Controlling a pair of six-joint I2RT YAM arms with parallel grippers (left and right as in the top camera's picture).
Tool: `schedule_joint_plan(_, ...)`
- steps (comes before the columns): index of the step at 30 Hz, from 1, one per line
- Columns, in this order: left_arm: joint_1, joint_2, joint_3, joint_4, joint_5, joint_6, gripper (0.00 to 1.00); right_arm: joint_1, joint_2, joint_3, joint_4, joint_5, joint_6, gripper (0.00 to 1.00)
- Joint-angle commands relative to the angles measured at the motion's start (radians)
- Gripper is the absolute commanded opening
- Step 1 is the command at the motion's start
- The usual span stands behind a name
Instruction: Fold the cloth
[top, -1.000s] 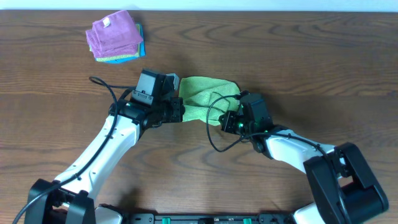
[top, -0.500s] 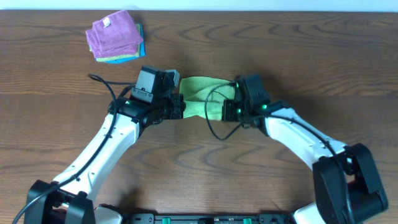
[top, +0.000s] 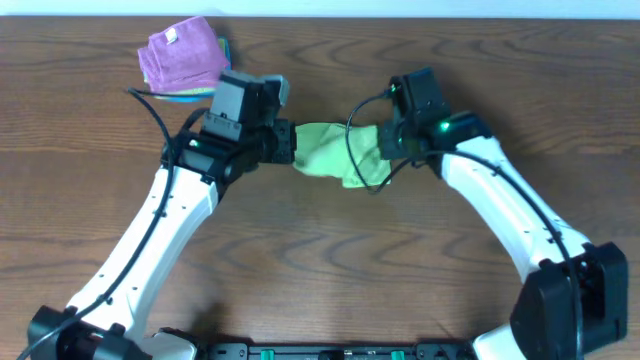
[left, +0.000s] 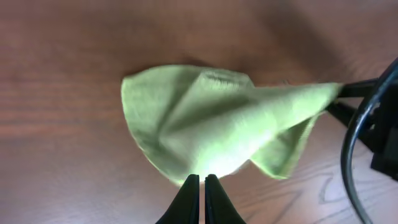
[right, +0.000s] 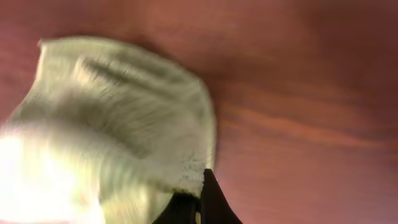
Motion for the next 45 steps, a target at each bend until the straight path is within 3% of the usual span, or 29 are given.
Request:
schedule_joint_plan(1,0.003,-0.024,0.068,-0.016,-0.047,0.047,0.06,-0.018,0.002,0.089,-0.038,0.113,-0.077,0.02)
schedule_joint_plan(18,0.002,-0.024,0.087,-0.069,-0.044,0.039,0.06,-0.027,0.002,0.214,-0.103,0.095,-0.082,0.01)
schedule_joint_plan(22,0.002,-0.024,0.087,-0.069,-0.045,0.039,0.06,-0.028,0.002,0.278,-0.054,0.108,-0.115,0.01)
schedule_joint_plan(31,0.003,-0.024,0.087,-0.068,-0.048,0.039,0.06,-0.027,0.084,0.323,0.114,-0.095,-0.084,0.01)
schedule_joint_plan(45,0.002,-0.024,0.087,-0.069,-0.047,0.039,0.06,-0.016,0.11,0.551,-0.304,-0.105,-0.075,0.01)
